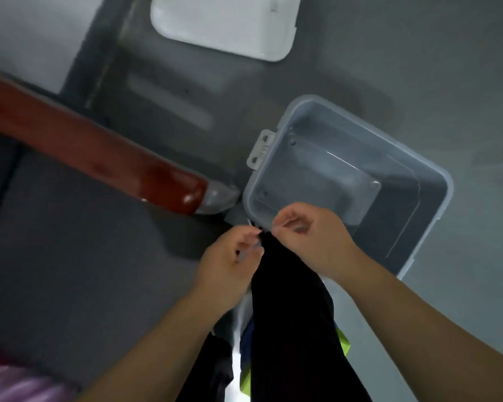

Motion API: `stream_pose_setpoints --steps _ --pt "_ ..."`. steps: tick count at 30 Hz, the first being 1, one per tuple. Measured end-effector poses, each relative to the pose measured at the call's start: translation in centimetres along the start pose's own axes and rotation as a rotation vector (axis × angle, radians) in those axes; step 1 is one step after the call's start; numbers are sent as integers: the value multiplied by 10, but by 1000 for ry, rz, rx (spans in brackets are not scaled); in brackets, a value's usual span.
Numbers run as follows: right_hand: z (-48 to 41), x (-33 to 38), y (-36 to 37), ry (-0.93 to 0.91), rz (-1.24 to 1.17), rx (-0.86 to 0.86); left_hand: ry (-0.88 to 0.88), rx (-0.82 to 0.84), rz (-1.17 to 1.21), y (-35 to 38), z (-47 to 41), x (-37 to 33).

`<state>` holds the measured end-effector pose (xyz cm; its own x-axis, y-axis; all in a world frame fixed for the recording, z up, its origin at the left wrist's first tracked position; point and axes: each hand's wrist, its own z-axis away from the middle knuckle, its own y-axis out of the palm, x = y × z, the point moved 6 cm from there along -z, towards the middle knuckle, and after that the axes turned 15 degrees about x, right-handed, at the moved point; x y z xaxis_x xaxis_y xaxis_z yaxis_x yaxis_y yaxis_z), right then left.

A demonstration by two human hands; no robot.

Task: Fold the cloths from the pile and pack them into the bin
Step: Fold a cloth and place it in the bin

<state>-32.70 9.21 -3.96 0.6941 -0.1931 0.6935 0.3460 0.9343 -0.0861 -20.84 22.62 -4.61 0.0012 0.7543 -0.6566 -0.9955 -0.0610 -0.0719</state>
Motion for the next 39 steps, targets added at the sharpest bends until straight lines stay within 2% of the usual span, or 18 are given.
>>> stream_pose_setpoints --steps 4,11,14,17,20,22,25,29,31,35,37,38,39 --pt "22 88 84 -171 124 199 21 -358 272 -70 111 20" --pt "10 183 283 -331 422 536 -31 -920 496 -150 288 124" --pt "13 198 393 -375 558 713 -38 -1151 607 -164 361 195" --pt "13 203 487 -429 643 785 -46 -1317 629 -174 418 255" --pt "19 201 584 -500 754 828 -130 -1447 611 -181 473 321" --pt "28 199 643 -497 779 856 -242 -1499 563 -185 504 364" --pt "32 193 721 -450 841 867 -475 -1482 424 -196 532 420" --pt "18 169 800 -315 858 819 -824 -1206 244 -208 528 472" --pt "16 170 817 -368 880 725 -845 -1184 204 -208 528 486" --pt "35 198 816 -686 1202 539 -708 -1328 226 -208 541 494" --pt "59 216 808 -848 1115 616 -667 -1344 249 -206 545 492" --pt "70 226 803 -869 966 723 -677 -1336 259 -205 548 491" --pt "79 235 798 -806 755 865 -709 -1329 252 -204 553 489"
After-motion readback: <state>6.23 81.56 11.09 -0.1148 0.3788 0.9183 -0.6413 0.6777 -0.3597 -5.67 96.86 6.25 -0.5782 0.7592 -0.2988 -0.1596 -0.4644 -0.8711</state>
